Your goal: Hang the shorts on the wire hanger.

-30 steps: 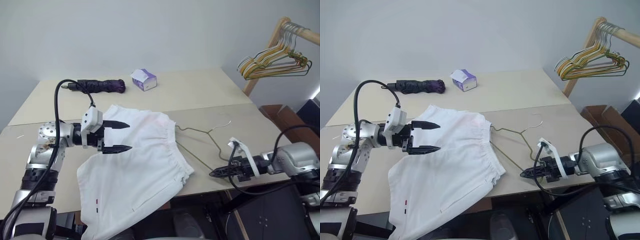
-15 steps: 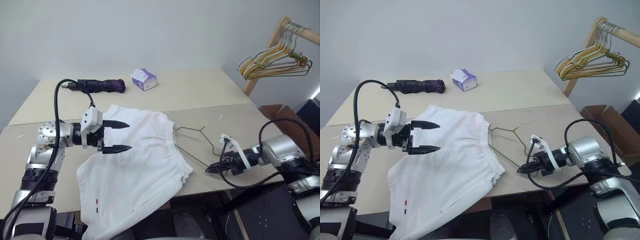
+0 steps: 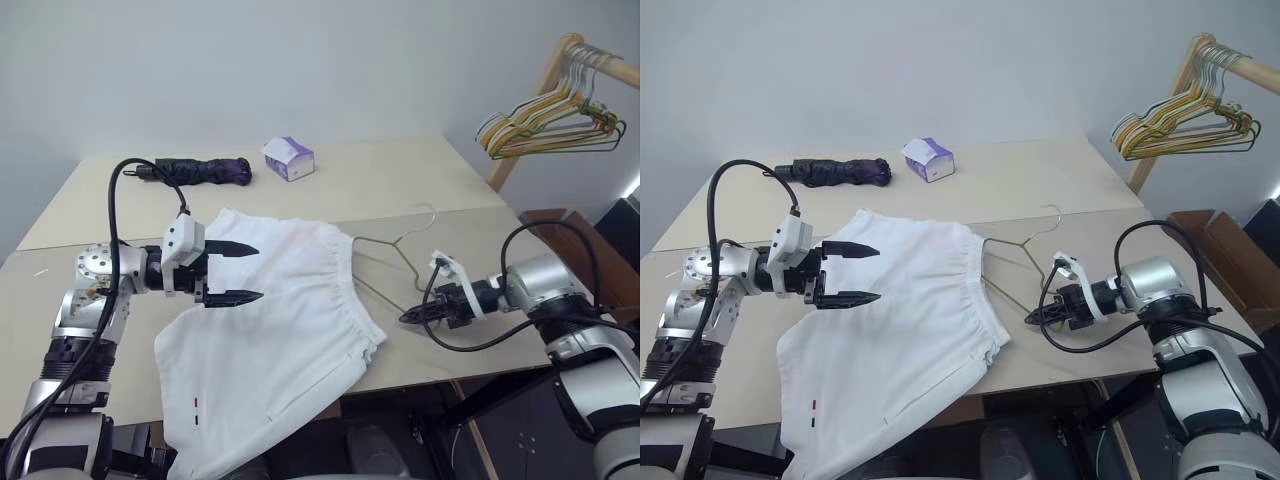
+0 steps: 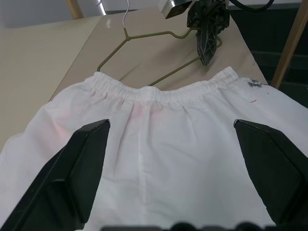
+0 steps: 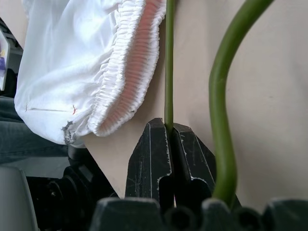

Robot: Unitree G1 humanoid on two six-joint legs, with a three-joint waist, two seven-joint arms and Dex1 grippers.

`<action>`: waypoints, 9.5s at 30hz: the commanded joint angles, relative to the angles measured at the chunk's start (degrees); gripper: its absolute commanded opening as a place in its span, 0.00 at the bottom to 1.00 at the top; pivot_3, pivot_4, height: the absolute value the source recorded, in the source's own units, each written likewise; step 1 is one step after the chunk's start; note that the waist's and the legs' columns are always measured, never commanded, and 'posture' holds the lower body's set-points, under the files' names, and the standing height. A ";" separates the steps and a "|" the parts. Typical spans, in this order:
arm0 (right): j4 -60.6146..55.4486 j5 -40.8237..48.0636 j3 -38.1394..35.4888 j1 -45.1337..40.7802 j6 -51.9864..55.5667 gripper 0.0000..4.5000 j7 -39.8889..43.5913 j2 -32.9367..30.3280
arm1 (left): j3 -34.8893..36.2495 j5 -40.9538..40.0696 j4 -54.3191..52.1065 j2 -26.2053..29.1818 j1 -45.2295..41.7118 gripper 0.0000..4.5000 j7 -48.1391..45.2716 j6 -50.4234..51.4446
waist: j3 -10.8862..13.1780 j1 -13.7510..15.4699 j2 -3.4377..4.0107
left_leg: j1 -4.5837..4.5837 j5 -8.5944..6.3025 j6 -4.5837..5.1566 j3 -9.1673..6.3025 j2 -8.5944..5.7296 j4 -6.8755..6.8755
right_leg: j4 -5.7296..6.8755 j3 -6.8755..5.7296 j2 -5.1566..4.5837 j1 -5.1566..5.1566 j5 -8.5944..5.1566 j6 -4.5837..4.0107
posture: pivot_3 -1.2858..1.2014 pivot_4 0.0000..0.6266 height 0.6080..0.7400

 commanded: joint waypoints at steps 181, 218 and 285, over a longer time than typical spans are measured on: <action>-46.99 8.86 -24.13 21.66 -3.56 0.01 -43.07 8.76 | -21.04 32.50 49.38 5.79 -26.11 0.00 0.16 -43.66 | -0.05 -4.93 0.01 | -0.36 0.04 0.04 -0.02 0.00 0.16 | 0.48 0.09 0.02 -0.53 -0.05 0.20 | 0.38 0.00 1.00; -42.20 6.32 2.62 -13.27 7.53 0.99 -32.15 2.44 | -14.51 29.39 49.88 -4.74 -35.30 0.00 -0.67 -38.54 | -0.04 -6.38 0.01 | -0.44 0.03 0.03 -0.02 -0.02 0.14 | 0.41 0.05 -0.04 -0.59 -0.10 0.28 | 0.38 0.00 1.00; -55.36 8.32 -59.01 19.78 29.40 0.00 -68.59 9.68 | 14.17 -24.57 -16.37 -20.85 -17.19 0.99 31.89 28.83 | -0.28 -5.63 0.38 | -0.32 -0.03 0.13 0.06 -0.12 0.45 | 0.58 0.11 -0.08 -0.37 -0.18 0.30 | 0.34 0.00 1.00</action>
